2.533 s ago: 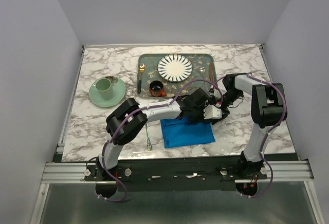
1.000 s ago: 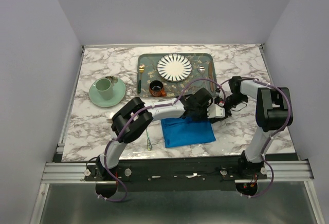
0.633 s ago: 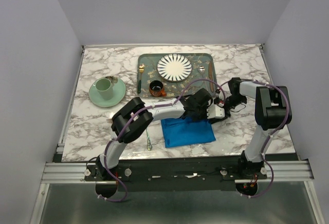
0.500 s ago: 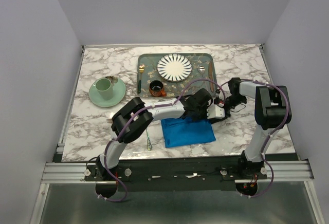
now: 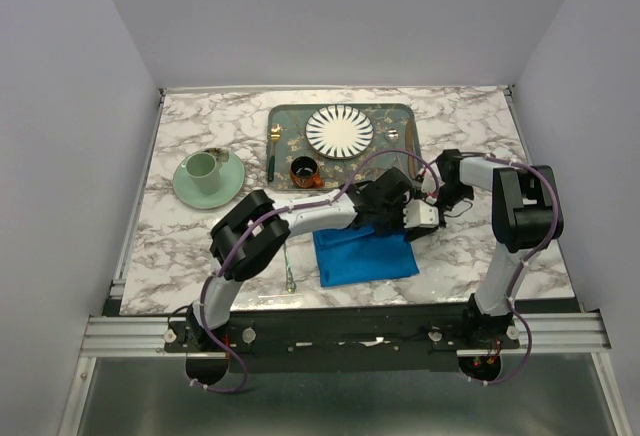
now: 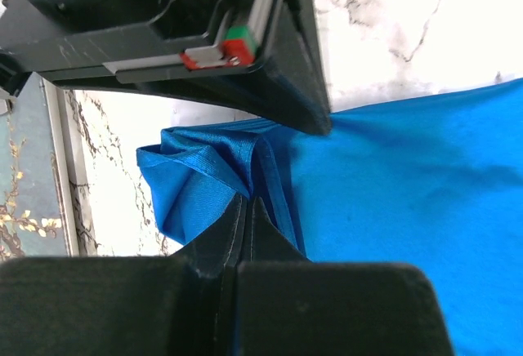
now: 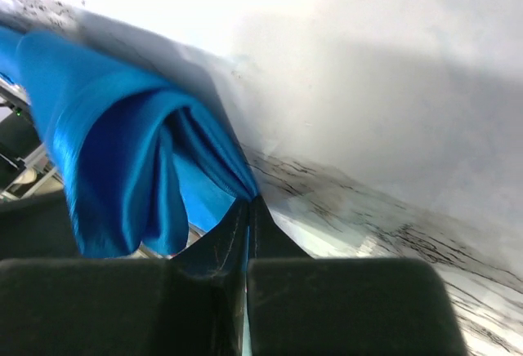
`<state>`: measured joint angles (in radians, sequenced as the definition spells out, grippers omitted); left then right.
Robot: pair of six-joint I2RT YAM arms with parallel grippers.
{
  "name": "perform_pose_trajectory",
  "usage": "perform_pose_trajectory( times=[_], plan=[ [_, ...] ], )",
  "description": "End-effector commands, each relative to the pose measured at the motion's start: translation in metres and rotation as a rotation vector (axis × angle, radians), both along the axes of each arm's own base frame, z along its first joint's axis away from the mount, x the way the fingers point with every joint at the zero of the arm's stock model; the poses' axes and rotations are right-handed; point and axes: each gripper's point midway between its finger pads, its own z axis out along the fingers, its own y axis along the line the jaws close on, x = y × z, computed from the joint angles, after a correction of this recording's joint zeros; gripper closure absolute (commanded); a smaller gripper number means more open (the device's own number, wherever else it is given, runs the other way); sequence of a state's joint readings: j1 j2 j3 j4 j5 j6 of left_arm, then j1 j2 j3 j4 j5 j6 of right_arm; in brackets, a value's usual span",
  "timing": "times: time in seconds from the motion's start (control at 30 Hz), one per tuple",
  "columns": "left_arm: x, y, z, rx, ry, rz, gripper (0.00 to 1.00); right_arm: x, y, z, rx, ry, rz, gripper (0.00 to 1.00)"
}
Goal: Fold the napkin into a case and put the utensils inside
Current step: Smooth out the 2/3-rectangle-folded napkin at the center of the board.
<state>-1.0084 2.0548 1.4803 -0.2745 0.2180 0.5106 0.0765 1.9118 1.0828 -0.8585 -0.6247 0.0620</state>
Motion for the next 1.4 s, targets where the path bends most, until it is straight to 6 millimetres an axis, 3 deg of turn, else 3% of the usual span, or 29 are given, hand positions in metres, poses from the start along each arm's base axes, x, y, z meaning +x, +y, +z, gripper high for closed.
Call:
perform_pose_trajectory(
  times=[0.0, 0.3, 0.57, 0.73, 1.1, 1.37],
  plan=[
    [-0.014, -0.005, 0.021, -0.052, 0.034, -0.039, 1.0, 0.009, -0.003, -0.006, -0.051, 0.005, -0.013, 0.92],
    [-0.031, -0.004, 0.015, -0.047, 0.098, -0.085, 1.0, 0.01, -0.005, -0.006, -0.06, 0.003, -0.017, 0.94],
    [-0.034, 0.001, -0.004, 0.0, 0.115, -0.091, 1.0, 0.011, -0.001, -0.002, -0.035, -0.005, -0.017, 0.94],
    [-0.034, 0.005, -0.019, 0.036, 0.122, -0.097, 1.0, 0.017, 0.004, 0.012, 0.004, -0.044, -0.017, 0.92],
    [-0.036, 0.006, -0.034, 0.064, 0.148, -0.101, 1.0, 0.025, 0.006, 0.057, 0.042, -0.166, 0.011, 0.87],
    [-0.036, 0.007, -0.036, 0.069, 0.156, -0.094, 1.0, 0.037, 0.011, 0.067, 0.071, -0.192, -0.014, 0.76]
  ],
)
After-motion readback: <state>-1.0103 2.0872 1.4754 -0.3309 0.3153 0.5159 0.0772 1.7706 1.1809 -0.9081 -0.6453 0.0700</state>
